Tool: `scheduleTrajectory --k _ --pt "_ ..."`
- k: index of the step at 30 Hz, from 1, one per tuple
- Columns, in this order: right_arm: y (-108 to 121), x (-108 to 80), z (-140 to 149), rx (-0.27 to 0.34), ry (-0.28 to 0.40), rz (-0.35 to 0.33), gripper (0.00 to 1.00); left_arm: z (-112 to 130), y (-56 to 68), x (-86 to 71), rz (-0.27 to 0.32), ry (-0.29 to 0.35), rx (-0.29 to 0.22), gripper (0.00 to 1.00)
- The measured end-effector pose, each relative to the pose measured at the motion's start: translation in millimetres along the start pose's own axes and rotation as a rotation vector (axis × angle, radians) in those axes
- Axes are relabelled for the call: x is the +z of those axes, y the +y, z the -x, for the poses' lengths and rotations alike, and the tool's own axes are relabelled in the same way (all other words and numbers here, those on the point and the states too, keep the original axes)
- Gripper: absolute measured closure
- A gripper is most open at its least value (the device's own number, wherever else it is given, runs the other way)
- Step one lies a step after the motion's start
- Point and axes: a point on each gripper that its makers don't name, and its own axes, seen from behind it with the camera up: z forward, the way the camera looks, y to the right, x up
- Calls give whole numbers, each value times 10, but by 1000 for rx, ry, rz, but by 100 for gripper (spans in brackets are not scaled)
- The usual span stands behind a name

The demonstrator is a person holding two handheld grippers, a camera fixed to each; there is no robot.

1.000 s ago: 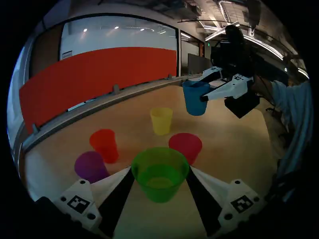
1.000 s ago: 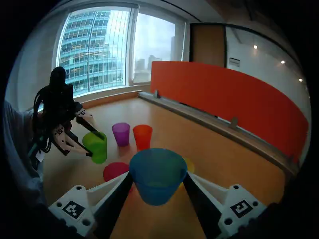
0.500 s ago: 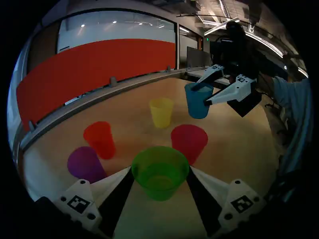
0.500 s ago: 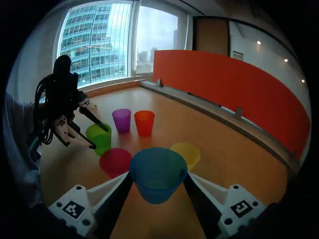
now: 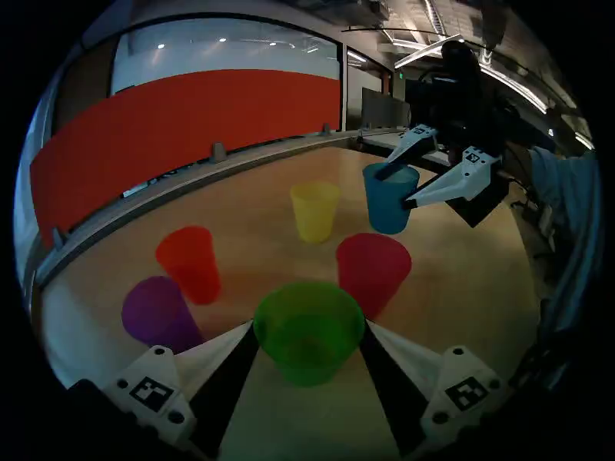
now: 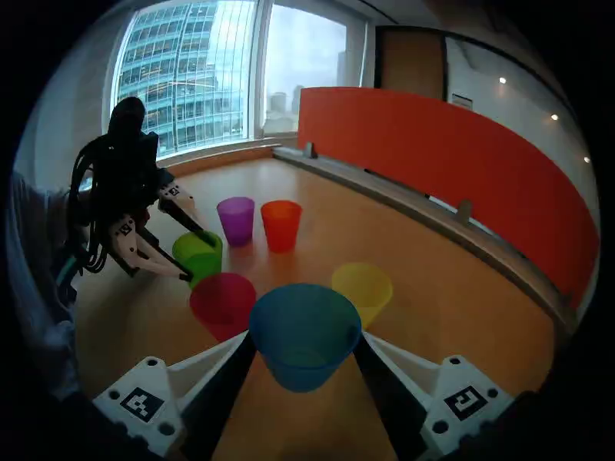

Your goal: Pour water

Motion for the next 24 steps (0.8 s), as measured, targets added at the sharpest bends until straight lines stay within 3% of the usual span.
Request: scheduleTrajectory --k 16,20,24 --pt "-21 76 146 -5 -28 4 9 76 -38 11 -10 -5 3 11" --pt "-26 97 206 -5 -38 7 9 82 -40 -1 -17 -7 14 3" --pt "2 132 274 -7 -52 18 9 123 -35 -21 -22 -18 28 3"
